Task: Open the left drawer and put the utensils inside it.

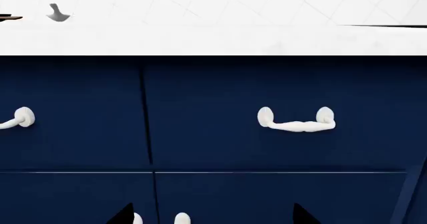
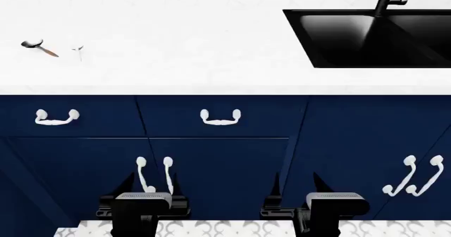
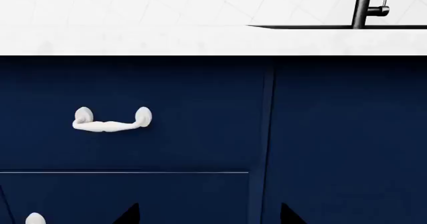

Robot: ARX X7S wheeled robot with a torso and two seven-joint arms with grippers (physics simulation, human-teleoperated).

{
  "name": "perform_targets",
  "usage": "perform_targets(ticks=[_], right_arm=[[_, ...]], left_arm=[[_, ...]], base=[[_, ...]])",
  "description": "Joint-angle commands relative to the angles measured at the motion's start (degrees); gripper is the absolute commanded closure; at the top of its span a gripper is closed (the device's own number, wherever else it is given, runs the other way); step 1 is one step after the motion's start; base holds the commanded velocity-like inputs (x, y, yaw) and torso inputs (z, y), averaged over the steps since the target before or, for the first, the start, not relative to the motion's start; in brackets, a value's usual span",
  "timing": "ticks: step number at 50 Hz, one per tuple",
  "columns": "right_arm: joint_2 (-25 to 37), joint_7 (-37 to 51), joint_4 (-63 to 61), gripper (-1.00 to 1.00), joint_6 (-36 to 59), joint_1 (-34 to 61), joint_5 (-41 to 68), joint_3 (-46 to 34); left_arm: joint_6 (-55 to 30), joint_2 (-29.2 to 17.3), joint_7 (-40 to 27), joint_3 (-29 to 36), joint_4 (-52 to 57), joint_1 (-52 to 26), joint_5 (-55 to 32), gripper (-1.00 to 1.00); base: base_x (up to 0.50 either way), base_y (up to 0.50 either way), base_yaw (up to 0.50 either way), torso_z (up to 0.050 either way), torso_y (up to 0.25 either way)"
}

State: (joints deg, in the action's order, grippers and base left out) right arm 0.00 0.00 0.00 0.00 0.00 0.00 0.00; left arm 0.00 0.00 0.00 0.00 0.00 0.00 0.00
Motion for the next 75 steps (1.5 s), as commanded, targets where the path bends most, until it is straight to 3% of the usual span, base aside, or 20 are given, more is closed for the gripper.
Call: perform_targets(ticks=[1, 10, 45, 75], right_arm=[[0.74, 1.83, -0.04, -1.00, 0.49, -0.19, 0.51, -1.20], [2.27, 3.54, 0.21, -1.00, 1.70, 0.42, 3.11, -2.96], [4.97, 8.00, 0.72, -1.00, 1.14, 0.81, 4.87, -6.37], [6.67, 9.76, 1.16, -1.00, 0.72, 1.02, 6.21, -8.70]], left_arm=[[-0.10, -0.93, -0.88, 1.02, 0.04, 0.04, -1.07, -1.00], [-0.94, -2.45, -2.38, 3.27, -0.24, -0.29, -1.61, -1.00], [-0.44, -5.03, -6.15, 6.49, -0.94, -0.80, -3.67, -1.00], [1.28, -6.69, -8.48, 8.79, -1.67, -0.93, -4.42, -1.00]], base=[[0.00, 0.00, 0.00, 0.000, 0.000], [0.00, 0.00, 0.00, 0.000, 0.000], [0.00, 0.00, 0.00, 0.050, 0.000], [0.00, 0.00, 0.49, 0.002, 0.000]])
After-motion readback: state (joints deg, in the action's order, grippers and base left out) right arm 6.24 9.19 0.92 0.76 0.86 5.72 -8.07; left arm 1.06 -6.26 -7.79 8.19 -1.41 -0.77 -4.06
